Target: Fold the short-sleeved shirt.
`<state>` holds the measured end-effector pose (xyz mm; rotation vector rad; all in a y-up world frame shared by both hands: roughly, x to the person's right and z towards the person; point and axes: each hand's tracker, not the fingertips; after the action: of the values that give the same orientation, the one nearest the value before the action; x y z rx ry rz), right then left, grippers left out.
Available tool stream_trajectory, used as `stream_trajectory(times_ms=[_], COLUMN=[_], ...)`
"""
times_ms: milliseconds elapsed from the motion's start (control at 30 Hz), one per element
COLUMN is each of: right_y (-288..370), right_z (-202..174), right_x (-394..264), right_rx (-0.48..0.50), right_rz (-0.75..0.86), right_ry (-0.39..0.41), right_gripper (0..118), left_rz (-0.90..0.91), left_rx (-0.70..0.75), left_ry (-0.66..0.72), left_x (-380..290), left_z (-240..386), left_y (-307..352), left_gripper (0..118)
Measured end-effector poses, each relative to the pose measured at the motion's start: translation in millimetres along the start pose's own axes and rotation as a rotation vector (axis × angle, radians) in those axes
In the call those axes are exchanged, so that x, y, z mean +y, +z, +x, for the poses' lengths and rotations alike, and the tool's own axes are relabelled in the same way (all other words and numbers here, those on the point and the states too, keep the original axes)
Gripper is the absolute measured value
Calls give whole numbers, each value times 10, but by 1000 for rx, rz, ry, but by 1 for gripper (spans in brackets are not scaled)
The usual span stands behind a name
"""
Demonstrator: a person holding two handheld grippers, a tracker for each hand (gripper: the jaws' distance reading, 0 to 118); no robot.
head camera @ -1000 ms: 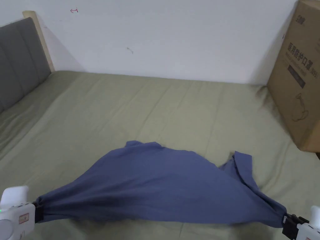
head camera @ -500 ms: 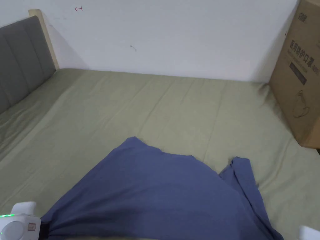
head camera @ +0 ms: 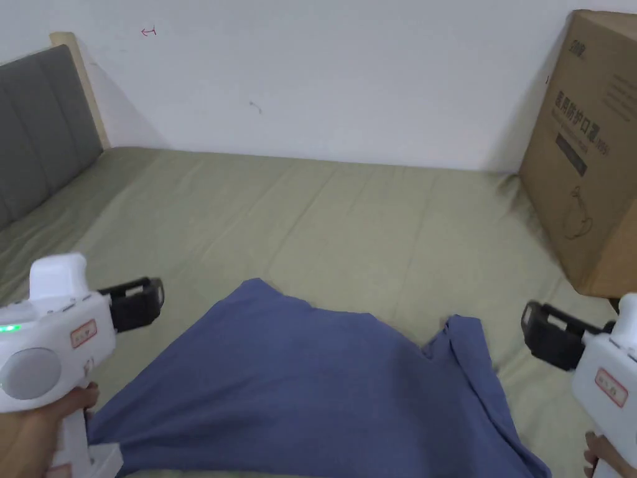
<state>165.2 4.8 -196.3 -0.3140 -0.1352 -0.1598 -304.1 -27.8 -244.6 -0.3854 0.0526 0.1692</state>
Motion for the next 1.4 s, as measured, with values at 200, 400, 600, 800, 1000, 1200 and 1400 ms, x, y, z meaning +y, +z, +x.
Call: stream_trajectory(times_ms=[200, 400, 600, 800, 1000, 1200, 1400], right_y=[-194, -16, -140, -455, -946, -1399, -1728], right_z=[-51, -200, -152, -6, 129, 261, 401], right_x=[50, 56, 30, -67, -229, -480, -654], right_rx=[-59, -90, -90, -112, -152, -186, -217], right_rz=[198, 261, 222, 161, 77, -27, -104], right_ry=[84, 121, 133, 133, 143, 140, 132], right_gripper=[83, 0, 0, 0, 0, 0, 0], left_rz=[210, 164, 53, -197, -437, -624, -720], left_rx=[-67, -152, -134, -160, -135, -40, -1], left_ry=[-20, -64, -119, -135, -128, -160, -252], left_x=[195, 106, 150, 295, 242, -123, -553], left_z=[344, 544, 570, 619, 653, 663, 734], left_y=[27, -9, -447, -1396, -2678, -3829, -4376], left_gripper=[49, 0, 0, 0, 73, 103, 73])
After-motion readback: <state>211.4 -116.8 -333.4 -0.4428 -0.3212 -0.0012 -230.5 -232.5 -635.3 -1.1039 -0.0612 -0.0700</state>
